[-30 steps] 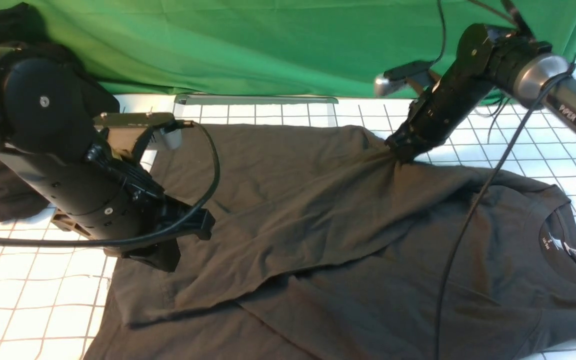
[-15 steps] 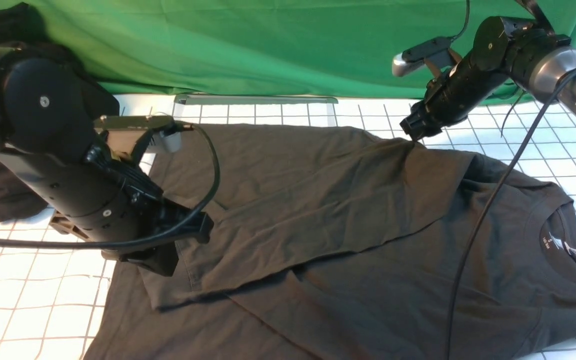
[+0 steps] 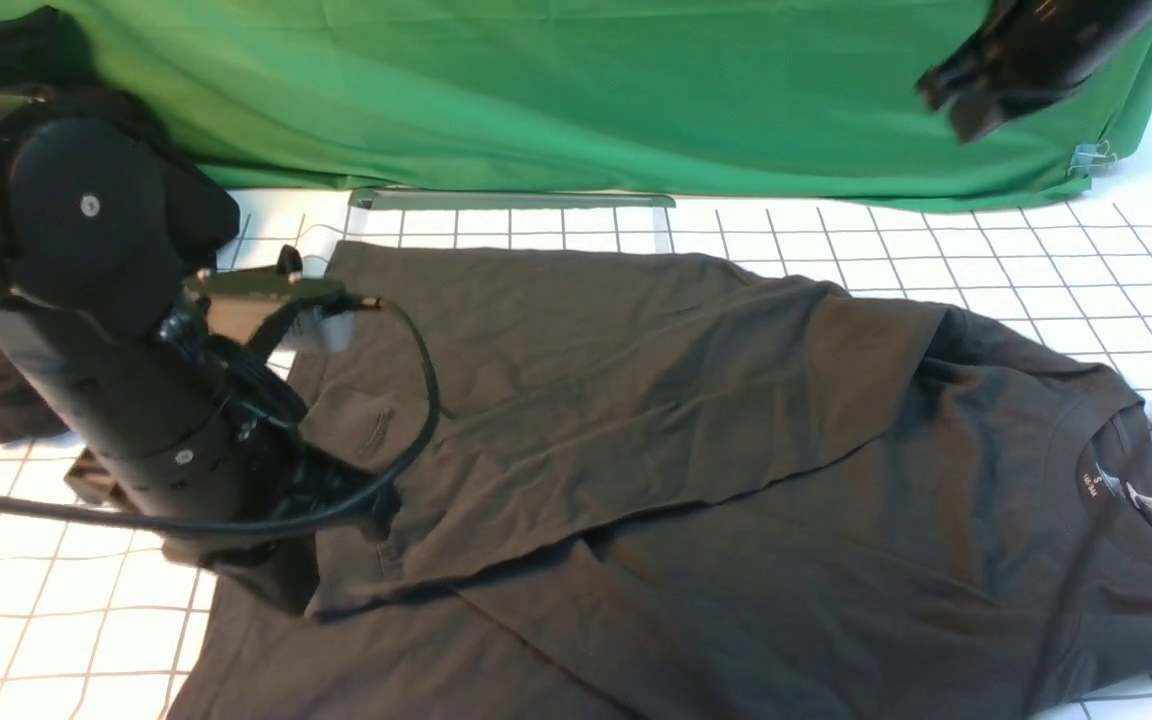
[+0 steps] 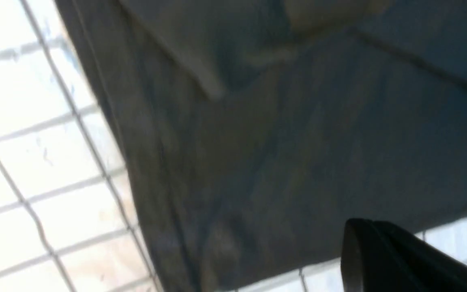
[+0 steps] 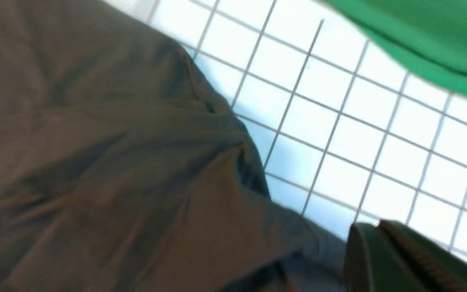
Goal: Fold a long-sleeved shirt over a white checkered tablecloth.
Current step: 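Grasp the near edge of the shirt at its hem and shoulder corners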
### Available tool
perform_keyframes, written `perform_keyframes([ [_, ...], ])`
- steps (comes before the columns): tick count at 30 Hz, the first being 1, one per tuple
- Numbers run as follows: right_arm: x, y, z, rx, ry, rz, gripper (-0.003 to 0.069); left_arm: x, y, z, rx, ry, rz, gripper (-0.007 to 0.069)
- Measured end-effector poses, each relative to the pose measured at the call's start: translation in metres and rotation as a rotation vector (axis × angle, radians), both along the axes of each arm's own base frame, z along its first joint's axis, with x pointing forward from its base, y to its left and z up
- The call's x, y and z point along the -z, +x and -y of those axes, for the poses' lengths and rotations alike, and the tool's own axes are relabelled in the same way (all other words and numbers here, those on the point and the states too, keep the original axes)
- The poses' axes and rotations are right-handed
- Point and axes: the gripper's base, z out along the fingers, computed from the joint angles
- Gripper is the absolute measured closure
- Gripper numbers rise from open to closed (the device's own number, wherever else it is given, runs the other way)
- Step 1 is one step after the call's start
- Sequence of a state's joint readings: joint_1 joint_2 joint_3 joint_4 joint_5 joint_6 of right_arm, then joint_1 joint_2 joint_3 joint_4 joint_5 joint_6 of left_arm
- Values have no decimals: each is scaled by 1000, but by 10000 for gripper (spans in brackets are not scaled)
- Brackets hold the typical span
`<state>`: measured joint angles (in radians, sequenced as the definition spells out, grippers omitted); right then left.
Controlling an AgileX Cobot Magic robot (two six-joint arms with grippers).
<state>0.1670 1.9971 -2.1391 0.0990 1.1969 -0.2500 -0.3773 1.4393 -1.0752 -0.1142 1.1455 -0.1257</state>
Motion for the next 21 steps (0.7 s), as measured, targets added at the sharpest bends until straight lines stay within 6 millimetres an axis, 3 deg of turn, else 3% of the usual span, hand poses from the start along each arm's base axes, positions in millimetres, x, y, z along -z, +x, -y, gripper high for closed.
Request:
perform_keyframes([
  [2, -9, -17, 2, -4, 19, -9, 651, 1, -6, -2, 0, 3, -5, 627],
  [4, -12, -52, 3, -18, 53, -64, 651, 6, -20, -9, -5, 11, -7, 627],
  [5, -11, -55, 2, -19, 56, -70, 651, 5, -22, -10, -6, 12, -1, 627],
  [8, 8, -101, -2, -51, 65, -186, 650, 14, -48, -24, -46, 55, -17, 627],
  [9, 23, -119, -5, -67, 57, -242, 650, 19, -58, -30, -68, 81, -34, 627],
  [10, 23, -123, -5, -70, 56, -241, 650, 22, -61, -31, -71, 88, -45, 627],
  [12, 50, -150, -15, -106, 44, -292, 648, 36, -79, -42, -94, 135, -80, 627],
  [18, 90, -187, -44, -219, 17, -331, 644, 65, -91, -55, -228, 215, -59, 571],
  [21, 94, -193, -54, -255, 10, -333, 642, 73, -91, -57, -248, 212, -29, 511],
])
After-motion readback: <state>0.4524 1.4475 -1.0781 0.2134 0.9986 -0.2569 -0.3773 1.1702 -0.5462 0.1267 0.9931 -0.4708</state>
